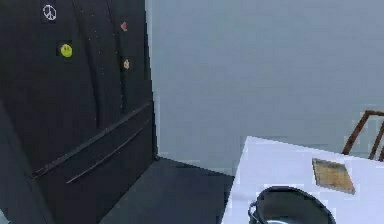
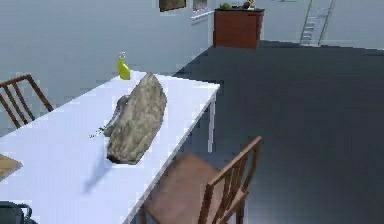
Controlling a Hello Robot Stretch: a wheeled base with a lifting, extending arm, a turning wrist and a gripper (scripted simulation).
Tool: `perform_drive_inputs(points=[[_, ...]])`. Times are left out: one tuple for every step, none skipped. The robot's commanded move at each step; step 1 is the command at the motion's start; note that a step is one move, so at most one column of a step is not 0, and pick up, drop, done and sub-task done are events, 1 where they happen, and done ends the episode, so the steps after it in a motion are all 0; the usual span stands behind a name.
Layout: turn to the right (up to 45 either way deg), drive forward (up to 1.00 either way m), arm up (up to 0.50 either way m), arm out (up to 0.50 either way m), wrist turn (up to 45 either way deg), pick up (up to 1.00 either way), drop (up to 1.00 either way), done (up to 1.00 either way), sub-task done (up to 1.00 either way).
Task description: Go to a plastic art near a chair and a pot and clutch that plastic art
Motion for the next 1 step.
perform_drive_inputs(points=[[-45.0, 0.00, 0.00, 0.00, 0.0, 0.00, 0.00, 0.00, 0.00]])
